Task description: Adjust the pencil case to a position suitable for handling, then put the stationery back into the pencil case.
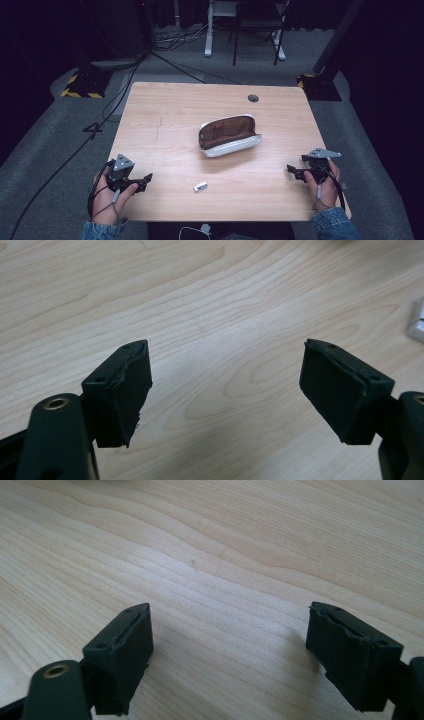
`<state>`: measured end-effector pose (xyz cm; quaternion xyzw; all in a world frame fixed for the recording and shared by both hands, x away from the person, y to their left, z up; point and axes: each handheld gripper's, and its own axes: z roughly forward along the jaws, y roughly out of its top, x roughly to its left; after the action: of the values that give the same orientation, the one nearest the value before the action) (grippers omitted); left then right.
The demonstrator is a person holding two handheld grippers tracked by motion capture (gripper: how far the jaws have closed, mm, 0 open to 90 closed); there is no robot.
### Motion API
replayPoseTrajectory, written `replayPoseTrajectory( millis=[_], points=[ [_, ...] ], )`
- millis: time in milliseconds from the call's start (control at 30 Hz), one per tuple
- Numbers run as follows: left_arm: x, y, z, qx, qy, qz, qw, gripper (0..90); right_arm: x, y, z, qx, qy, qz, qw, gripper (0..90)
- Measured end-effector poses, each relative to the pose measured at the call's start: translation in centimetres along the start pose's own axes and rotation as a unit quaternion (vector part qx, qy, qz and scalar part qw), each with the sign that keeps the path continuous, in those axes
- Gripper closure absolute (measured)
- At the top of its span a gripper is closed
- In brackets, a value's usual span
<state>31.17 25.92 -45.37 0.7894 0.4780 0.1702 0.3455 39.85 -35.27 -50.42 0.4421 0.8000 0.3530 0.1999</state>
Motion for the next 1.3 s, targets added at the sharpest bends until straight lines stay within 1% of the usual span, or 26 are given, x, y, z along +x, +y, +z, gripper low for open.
replayPoseTrajectory(
  millis=[167, 200, 267, 367, 400, 467, 533, 600, 733, 767, 800, 933, 1000, 1100, 1167, 1267, 1300],
  points=[
    [-1.2, 0.1, -0.6, -0.01, -0.012, 0.008, 0.9998, 20.6, 0.0, 0.0, 0.0, 0.0, 0.0, 0.0, 1.0, 19.3],
    [-1.5, 0.1, -0.6, -0.013, -0.018, 0.005, 0.9997, 20.6, 0.0, 0.0, 0.0, 0.0, 0.0, 0.0, 1.0, 19.2],
    [-2.1, 0.0, -0.6, -0.015, -0.028, 0.014, 0.9994, 20.6, 0.0, 0.0, 0.0, -0.001, -0.001, 0.0, 1.0, 19.3],
    [-2.8, 0.1, -0.6, -0.016, -0.037, 0.022, 0.999, 20.6, 0.0, 0.0, 0.0, 0.0, 0.0, 0.0, 1.0, 19.2],
    [-3.0, 0.2, -0.7, -0.019, -0.038, 0.024, 0.9988, 20.6, 0.0, 0.0, 0.0, 0.0, -0.001, 0.0, 1.0, 19.3],
    [-3.5, 0.5, -0.8, -0.023, -0.043, 0.021, 0.9986, 21.0, 0.0, 0.0, 0.0, 0.0, -0.001, 0.0, 1.0, 19.3],
    [-4.0, 0.9, -0.9, -0.022, -0.053, 0.02, 0.9982, 25.3, 0.0, 0.0, 0.0, 0.0, -0.001, 0.0, 1.0, 19.2],
    [-4.5, 1.3, -0.8, -0.022, -0.061, 0.024, 0.9976, 25.7, 0.0, 0.0, 0.0, 0.0, 0.0, 0.0, 1.0, 19.2],
    [-5.6, 1.9, -0.4, -0.031, -0.079, 0.032, 0.9959, 25.8, 0.0, 0.0, 0.0, -0.001, -0.001, 0.0, 1.0, 19.2],
    [-6.0, 2.1, -0.2, -0.034, -0.088, 0.036, 0.9949, 25.8, 0.0, 0.0, 0.0, 0.0, -0.001, 0.0, 1.0, 19.3],
    [-6.2, 2.2, -0.1, -0.034, -0.088, 0.042, 0.9946, 25.8, 0.0, 0.0, 0.0, 0.0, 0.0, 0.0, 1.0, 19.2],
    [-7.1, 2.6, 0.5, -0.041, -0.098, 0.049, 0.9931, 25.6, 0.0, 0.0, 0.0, 0.0, -0.001, 0.0, 1.0, 19.3],
    [-7.5, 2.8, 0.8, -0.04, -0.107, 0.057, 0.9918, 25.5, 0.0, 0.0, 0.0, -0.001, -0.001, 0.0, 1.0, 19.3],
    [-8.0, 3.1, 1.4, -0.041, -0.114, 0.064, 0.9906, 25.3, 0.0, 0.0, 0.0, 0.0, 0.0, 0.0, 1.0, 19.2],
    [-8.5, 3.2, 2.1, -0.039, -0.119, 0.068, 0.9898, 25.3, 0.0, 0.0, 0.0, 0.0, 0.0, 0.0, 1.0, 19.2],
    [-9.2, 3.3, 3.1, -0.036, -0.129, 0.079, 0.9878, 25.4, 0.0, 0.0, 0.0, -0.001, -0.001, 0.0, 1.0, 19.2],
    [-9.5, 3.3, 3.5, -0.035, -0.134, 0.078, 0.9874, 25.4, 0.0, 0.0, 0.0, -0.001, -0.001, 0.0, 1.0, 19.2]
  ],
)
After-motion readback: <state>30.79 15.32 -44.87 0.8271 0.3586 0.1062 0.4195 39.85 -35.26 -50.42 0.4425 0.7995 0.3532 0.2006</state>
